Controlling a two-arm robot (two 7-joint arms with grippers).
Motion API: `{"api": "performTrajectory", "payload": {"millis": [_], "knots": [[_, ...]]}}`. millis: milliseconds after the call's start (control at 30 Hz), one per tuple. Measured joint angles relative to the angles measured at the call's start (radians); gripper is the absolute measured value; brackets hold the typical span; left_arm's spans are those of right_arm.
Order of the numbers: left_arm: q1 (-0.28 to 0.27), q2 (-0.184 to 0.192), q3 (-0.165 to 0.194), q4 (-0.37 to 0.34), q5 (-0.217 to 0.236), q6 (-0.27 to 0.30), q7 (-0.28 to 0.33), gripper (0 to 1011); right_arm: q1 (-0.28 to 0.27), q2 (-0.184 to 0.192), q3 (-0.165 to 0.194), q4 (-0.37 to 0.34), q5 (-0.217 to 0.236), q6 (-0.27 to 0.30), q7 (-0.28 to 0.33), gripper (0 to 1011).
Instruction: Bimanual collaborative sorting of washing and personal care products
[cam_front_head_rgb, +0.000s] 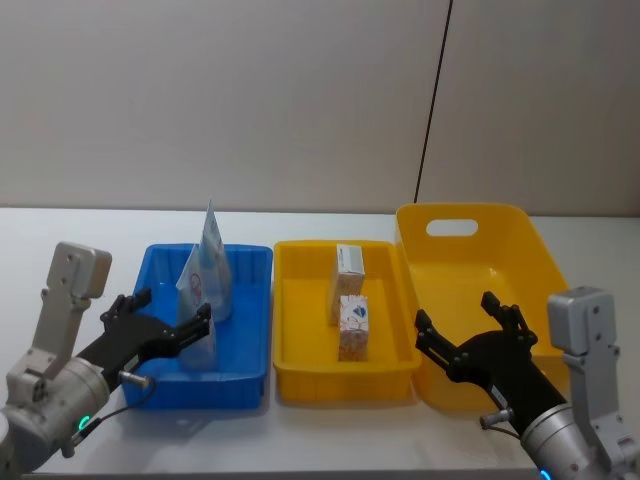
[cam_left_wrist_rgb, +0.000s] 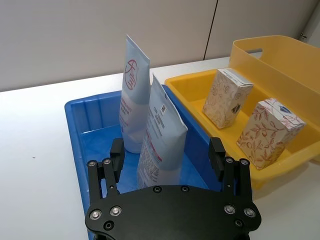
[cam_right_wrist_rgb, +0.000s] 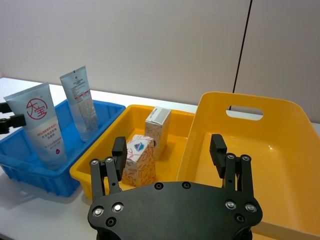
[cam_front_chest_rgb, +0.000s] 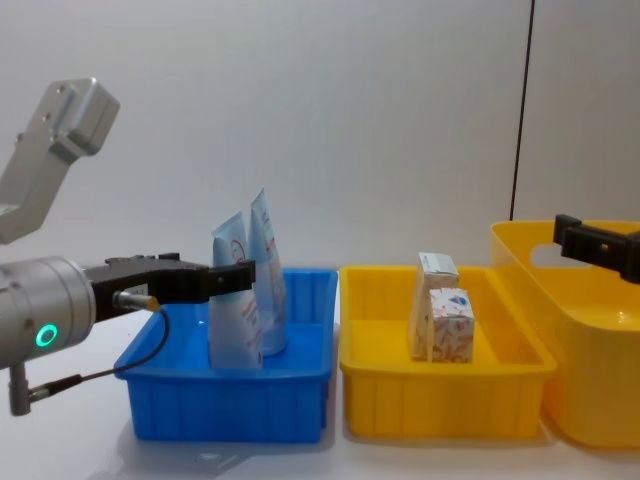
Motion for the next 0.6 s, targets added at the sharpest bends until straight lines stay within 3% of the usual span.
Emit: {"api": "performTrajectory", "payload": {"millis": [600], "knots": [[-0.127, -0.065, 0.023, 0.192, -0.011, 0.004, -0.096, 1002, 0.0, 0.0, 0.0, 0.0, 0.0, 0.0, 0.0, 1004]]}}
